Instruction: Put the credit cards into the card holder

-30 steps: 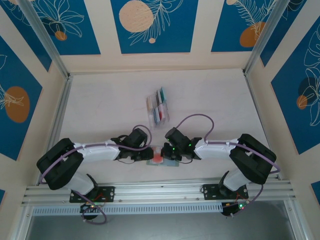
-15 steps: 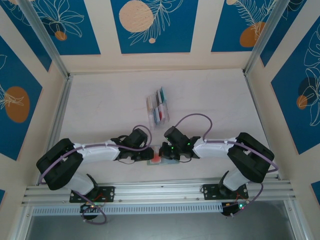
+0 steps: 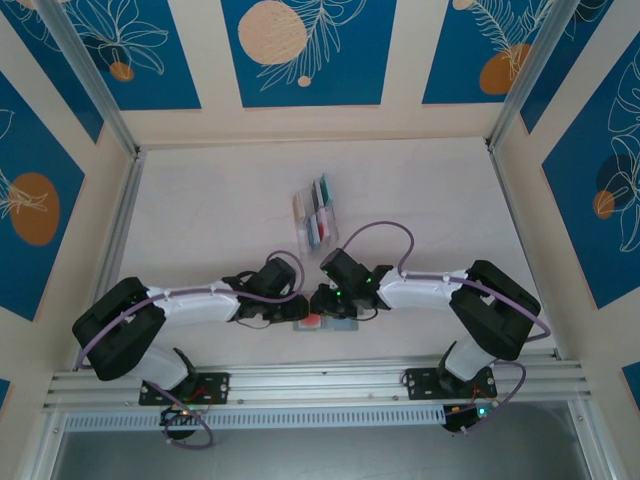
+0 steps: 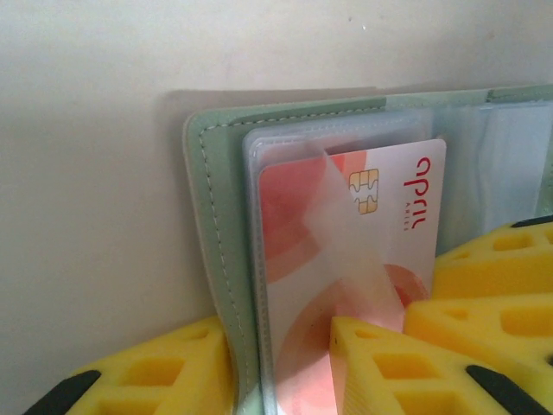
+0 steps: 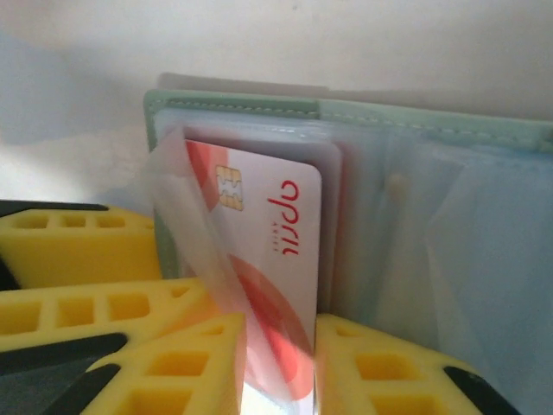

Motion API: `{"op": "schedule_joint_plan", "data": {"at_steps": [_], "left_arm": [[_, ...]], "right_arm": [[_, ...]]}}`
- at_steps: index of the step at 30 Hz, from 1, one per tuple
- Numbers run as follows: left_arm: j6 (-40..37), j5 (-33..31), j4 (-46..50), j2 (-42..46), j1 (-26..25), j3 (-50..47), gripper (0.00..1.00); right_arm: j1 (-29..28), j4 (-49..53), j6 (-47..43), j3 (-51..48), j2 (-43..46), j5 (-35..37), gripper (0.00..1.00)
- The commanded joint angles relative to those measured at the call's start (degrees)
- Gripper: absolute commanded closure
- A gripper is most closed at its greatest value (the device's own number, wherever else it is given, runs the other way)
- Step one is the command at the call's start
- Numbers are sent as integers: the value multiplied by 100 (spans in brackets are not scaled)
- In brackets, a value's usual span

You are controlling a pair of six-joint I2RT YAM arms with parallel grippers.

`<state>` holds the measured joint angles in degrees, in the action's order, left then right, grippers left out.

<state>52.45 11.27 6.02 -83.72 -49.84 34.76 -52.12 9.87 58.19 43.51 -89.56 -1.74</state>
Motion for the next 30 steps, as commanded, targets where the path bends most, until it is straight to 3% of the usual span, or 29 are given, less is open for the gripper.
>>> {"op": "schedule_joint_plan", "data": {"at_steps": [1,8,14,22,30], "left_arm": [[-18,430,490,-50,-263,-102,67],[-90,489,519,58,-210,-81,65],[-164,552,465,-28,-192,-51,65],[-165,569,409,-143,-193,-60,65],[-178,594,400,-170,-192,-67,65]], "right_arm": [[42,1040,-497,492,272,-148,66],[170,2138,-1115,885,547,231,60],[511,2810,-1686,1097,456,930,70],[646,2838,-2195,1430,-156,1096,70],[599,2638,-2092,1308,-603,1354,71]]}}
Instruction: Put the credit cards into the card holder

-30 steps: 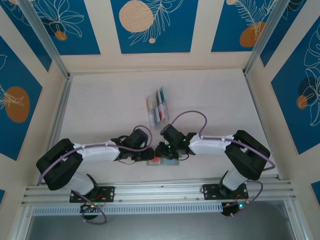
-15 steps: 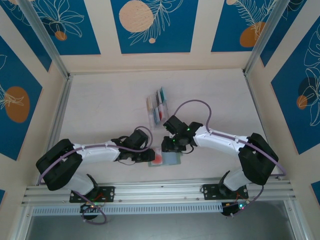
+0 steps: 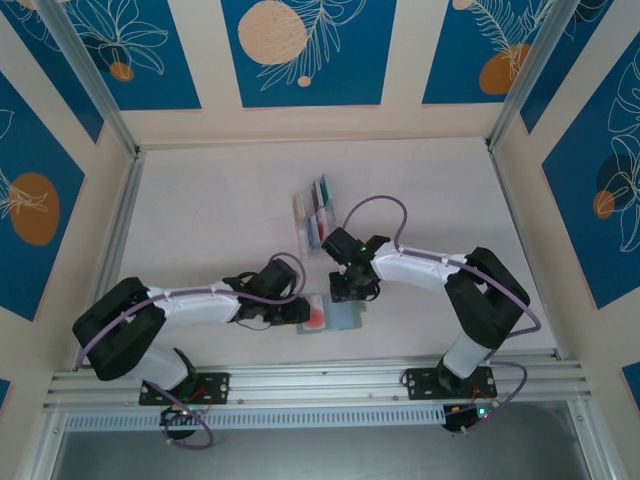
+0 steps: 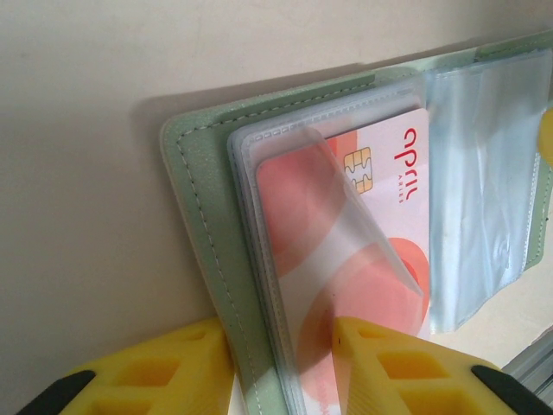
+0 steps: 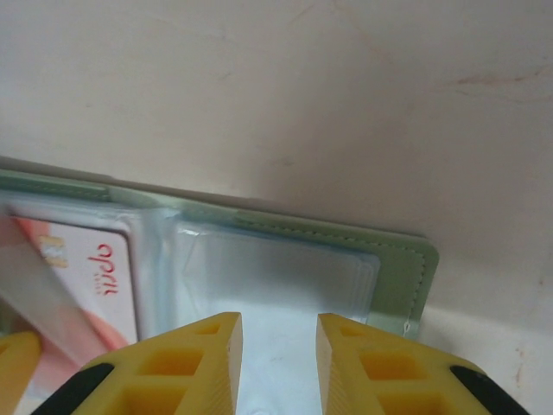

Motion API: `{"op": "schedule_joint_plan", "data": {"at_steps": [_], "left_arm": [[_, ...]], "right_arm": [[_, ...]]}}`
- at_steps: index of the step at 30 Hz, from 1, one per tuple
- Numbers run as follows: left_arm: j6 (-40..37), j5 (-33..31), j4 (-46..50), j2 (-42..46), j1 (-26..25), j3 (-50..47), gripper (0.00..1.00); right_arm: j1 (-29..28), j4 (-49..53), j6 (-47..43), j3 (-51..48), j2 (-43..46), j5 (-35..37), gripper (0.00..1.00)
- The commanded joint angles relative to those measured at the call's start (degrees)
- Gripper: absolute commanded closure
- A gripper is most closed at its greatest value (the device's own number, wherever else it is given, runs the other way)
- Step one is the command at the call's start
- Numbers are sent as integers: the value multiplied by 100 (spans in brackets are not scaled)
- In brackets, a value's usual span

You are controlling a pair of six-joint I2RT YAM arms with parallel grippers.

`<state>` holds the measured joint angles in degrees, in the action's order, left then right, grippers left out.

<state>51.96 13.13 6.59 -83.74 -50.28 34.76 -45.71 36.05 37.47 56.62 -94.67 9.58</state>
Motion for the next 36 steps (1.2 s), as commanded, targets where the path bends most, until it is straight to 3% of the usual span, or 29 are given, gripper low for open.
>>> {"op": "schedule_joint_plan", "data": {"at_steps": [1,8,13,19,36], "left_arm": [[-137,410,339,-177,-149,-72,65],[-160,384,316,-227,-149,-78,65],[-189,366,311,-296,-149,-69,65],[-233,344,217,-396,-161,-126,65],[-112,357,-17,-546,-166,-205,65]], "right_arm": [[-59,-9,24,-33,-170,284,70],[-200,-323,323,-208,-643,92,71],[-253,-370,437,-257,-587,82,89],[-244,-94,320,-83,-262,301,100],[-329,266,213,234,259,237,100]]}}
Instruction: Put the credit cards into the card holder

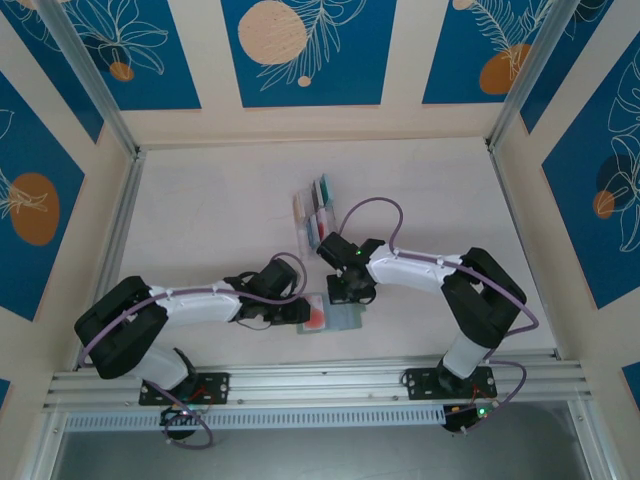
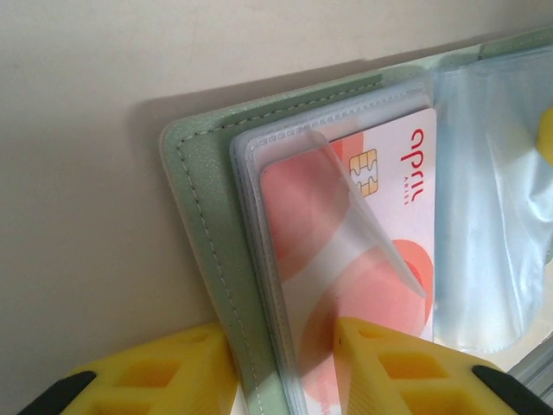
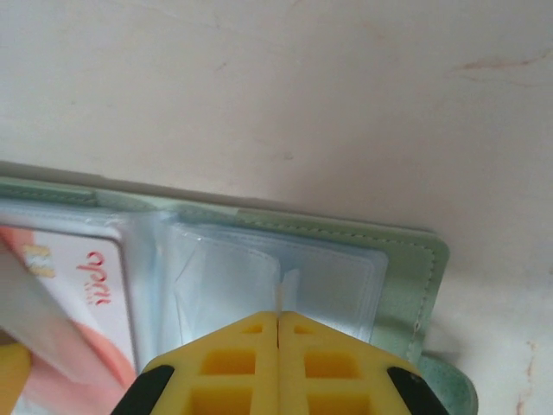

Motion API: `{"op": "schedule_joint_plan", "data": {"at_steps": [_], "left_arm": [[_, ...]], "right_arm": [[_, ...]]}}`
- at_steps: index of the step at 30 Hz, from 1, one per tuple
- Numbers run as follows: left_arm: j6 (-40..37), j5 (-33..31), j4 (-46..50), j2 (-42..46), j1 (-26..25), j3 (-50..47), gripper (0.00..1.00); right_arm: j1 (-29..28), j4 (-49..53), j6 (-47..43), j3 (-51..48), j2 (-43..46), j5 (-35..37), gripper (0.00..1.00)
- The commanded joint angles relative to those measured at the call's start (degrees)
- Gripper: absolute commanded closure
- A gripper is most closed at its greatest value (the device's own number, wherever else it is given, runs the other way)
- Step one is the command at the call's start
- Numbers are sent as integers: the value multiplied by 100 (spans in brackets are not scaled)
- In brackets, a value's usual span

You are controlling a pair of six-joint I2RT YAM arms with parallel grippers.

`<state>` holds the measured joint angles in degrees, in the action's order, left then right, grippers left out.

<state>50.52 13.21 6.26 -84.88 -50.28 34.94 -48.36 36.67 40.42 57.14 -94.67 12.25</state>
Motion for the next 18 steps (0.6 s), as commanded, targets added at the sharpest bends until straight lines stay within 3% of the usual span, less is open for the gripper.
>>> {"op": "schedule_joint_plan", "data": {"at_steps": [1,11,18], "left_arm": [[39,357,5,-448,-171,-212,65],[133,410,-154,-479,-184,-237,65],[248,328,-152,-367,-179,-269,65]], "right_arm": [[-68,184,-92,183,311,-89,100],[-49,-215,-63,340,222,-1114,100],[-68,-1283,513,196,-250,-2225,95]]}}
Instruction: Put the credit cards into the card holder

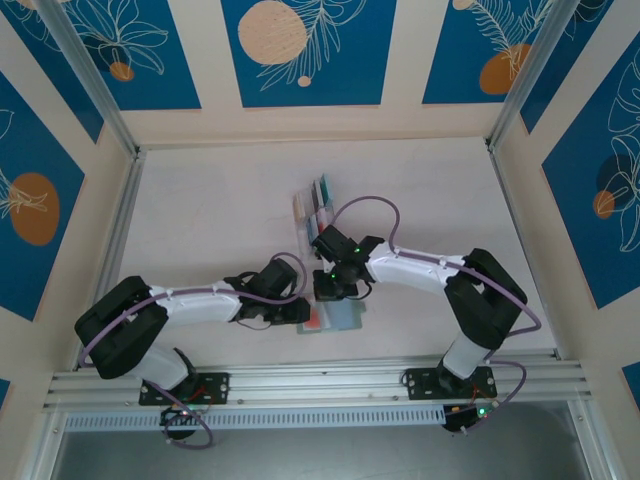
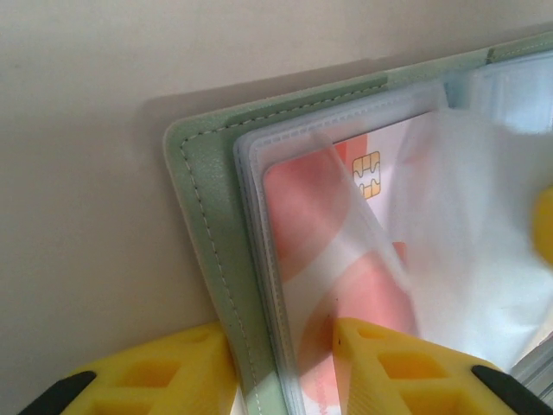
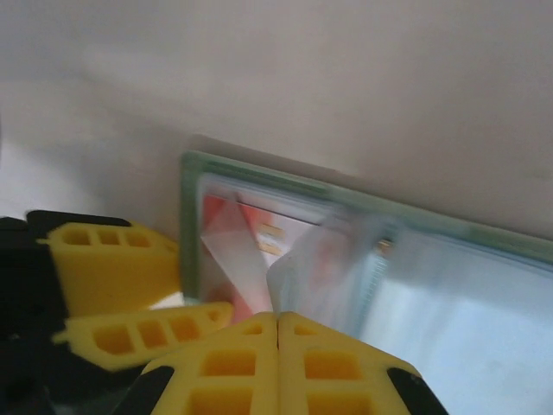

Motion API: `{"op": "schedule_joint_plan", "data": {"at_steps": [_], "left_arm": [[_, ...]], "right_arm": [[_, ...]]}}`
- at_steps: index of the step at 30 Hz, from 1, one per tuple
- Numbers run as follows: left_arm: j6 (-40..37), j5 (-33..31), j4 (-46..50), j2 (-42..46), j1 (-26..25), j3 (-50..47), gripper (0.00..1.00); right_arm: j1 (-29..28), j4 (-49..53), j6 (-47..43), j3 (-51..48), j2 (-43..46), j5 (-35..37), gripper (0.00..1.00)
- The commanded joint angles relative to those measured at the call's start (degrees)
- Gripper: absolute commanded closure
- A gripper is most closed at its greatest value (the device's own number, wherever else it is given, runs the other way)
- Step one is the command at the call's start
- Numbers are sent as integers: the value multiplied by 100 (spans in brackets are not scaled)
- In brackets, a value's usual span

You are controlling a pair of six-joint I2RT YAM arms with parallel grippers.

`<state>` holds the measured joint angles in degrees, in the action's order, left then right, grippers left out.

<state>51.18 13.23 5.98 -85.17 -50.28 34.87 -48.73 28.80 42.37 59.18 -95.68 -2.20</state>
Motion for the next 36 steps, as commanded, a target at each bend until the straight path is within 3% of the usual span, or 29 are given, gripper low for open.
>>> {"op": "schedule_joint_plan", "data": {"at_steps": [1,9,17,28,36], "left_arm": [[205,307,-123,-288,-184,-282,65],[272,359,-130,94,-151,-476,64],[422,448,-90,584,-66,-695,62],[303,-259,1545,2233,195,-675,57],[-253,-163,2304,2737,990,-189,53]], "right_arm": [[-31,-638,407,-45,-177,-852,93],[-9,-952,584,-86,-321,-1109,81],[-4,-1130,672,-12,-468,-1317,77],[-81,-1126,569,247,-733,-1557,71],[221,44,-234,938,-252,-1020,60]]}}
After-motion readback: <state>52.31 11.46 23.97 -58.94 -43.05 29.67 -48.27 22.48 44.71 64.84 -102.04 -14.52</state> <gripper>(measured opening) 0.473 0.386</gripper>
